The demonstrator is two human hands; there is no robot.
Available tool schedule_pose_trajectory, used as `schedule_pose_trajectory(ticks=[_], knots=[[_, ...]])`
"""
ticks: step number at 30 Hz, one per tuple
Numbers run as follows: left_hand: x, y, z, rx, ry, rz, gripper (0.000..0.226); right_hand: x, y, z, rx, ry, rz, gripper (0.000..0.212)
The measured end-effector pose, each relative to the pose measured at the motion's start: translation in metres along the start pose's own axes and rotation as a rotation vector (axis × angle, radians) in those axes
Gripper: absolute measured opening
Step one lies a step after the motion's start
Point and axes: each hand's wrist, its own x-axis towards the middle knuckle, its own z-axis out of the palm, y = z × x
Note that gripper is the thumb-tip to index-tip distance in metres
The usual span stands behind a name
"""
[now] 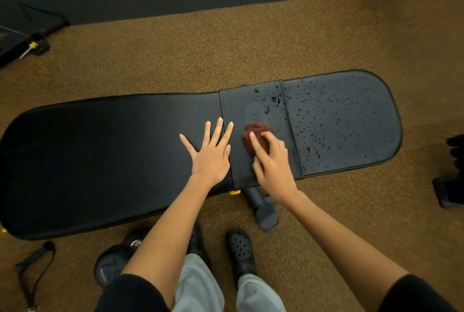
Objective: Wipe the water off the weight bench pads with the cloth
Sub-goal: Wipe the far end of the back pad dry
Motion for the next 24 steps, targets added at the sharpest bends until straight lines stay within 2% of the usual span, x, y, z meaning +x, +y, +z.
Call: schedule_pose_trajectory(ticks=[6, 9, 11, 13, 17, 20, 24], knots=[[-0.001, 0.0, 0.0, 0.031, 0.034, 0.007, 0.056, -0.029, 0.013, -0.011, -0.085, -0.213, -0.371, 0.052], [-0.001, 0.002, -0.005, -0.009, 0.069, 0.001, 0.05, -0.03, 0.039, -0.033, -0.21, -0.221, -0.507, 0.053], [0.001, 0.004, -0.008, -0.034, 0.106, 0.011, 0.046, -0.025, 0.052, -0.041, -0.215, -0.162, -0.426, 0.058], [0.005, 0.006, -0.01, -0.051, 0.12, 0.033, 0.045, -0.016, 0.057, -0.042, -0.193, -0.097, -0.267, 0.059], [0.015, 0.011, -0.008, -0.126, 0.049, 0.034, 0.054, 0.012, 0.04, -0.023, -0.089, 0.033, -0.037, 0.058], [0.019, 0.015, -0.003, -0.099, -0.017, 0.007, 0.058, 0.019, 0.023, -0.01, -0.04, 0.02, -0.061, 0.055], [0.019, 0.017, -0.001, -0.055, -0.049, -0.011, 0.058, -0.003, 0.027, -0.017, -0.12, -0.144, -0.257, 0.054]])
